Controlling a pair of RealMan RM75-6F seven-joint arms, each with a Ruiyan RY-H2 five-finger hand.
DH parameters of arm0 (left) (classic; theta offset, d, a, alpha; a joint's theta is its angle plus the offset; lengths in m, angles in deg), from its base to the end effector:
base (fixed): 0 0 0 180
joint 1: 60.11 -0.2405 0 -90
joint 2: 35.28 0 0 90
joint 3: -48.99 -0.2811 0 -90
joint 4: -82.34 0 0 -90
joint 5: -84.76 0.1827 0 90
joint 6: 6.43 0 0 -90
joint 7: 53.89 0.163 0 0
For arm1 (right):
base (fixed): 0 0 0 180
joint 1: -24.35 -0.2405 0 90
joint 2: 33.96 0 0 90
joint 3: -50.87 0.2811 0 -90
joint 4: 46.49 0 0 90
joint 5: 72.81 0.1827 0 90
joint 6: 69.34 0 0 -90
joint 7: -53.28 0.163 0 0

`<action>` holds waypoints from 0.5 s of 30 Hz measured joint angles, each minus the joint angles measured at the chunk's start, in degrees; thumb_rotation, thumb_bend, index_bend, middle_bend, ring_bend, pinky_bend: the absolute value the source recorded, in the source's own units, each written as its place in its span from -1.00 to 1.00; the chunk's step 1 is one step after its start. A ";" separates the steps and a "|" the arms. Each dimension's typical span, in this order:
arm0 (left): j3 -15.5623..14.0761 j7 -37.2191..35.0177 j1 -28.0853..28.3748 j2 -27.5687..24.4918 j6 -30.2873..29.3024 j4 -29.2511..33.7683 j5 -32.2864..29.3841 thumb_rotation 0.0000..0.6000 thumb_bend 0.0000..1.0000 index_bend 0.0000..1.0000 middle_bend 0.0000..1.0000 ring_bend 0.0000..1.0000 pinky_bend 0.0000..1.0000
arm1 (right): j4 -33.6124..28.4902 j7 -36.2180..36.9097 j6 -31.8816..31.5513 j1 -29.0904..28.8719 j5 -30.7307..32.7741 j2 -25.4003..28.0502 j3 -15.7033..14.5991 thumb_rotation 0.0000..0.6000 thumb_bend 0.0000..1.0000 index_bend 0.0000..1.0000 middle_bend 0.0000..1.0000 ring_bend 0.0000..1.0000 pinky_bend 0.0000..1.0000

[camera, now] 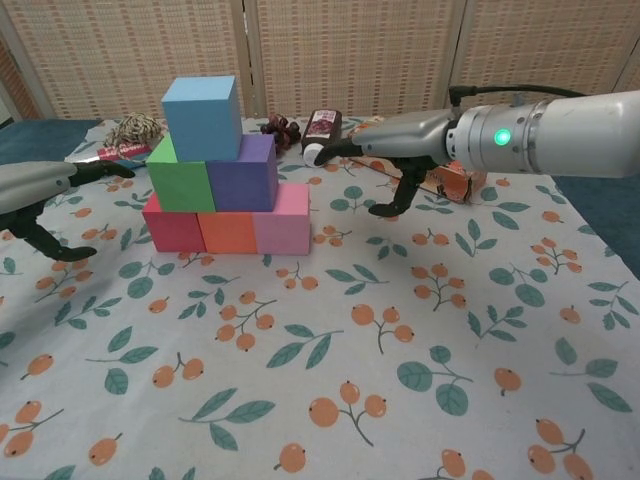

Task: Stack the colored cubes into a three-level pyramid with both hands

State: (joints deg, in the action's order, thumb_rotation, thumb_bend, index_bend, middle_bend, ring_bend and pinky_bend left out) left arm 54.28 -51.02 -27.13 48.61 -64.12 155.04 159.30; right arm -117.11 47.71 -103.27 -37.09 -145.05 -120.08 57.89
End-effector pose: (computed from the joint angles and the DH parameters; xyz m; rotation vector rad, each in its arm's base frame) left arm -0.2671 0.3581 0.0506 -1.7469 -0.9624 -0.8390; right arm -0.0991 -0.4363 -0.0089 2.2510 -0.7169 0.7483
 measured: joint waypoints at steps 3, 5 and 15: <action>-0.59 -0.72 -0.86 0.06 0.15 -0.99 -0.40 1.00 -0.39 -0.88 -1.00 -1.00 -1.00 | -1.59 -1.11 0.03 1.03 1.48 1.39 -0.69 1.00 -0.31 -1.00 -1.00 -1.00 -1.00; -0.88 -1.17 -1.14 0.34 0.71 -1.89 -0.77 1.00 -0.39 -0.88 -1.00 -1.00 -1.00 | -2.04 -1.72 0.32 1.56 2.48 1.68 -1.21 1.00 -0.31 -1.00 -1.00 -1.00 -1.00; -1.04 -3.05 -0.80 3.60 5.03 -7.46 -2.29 1.00 -0.40 -0.88 -1.00 -1.00 -1.00 | -0.01 -1.99 1.45 2.05 3.20 -1.41 -1.98 1.00 -0.31 -1.00 -1.00 -1.00 -1.00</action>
State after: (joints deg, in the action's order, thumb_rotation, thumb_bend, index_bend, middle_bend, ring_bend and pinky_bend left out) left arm 53.24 -54.06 -27.93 52.21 -59.08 147.58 157.01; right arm -117.11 45.72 -101.81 -35.03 -141.85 -121.49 55.91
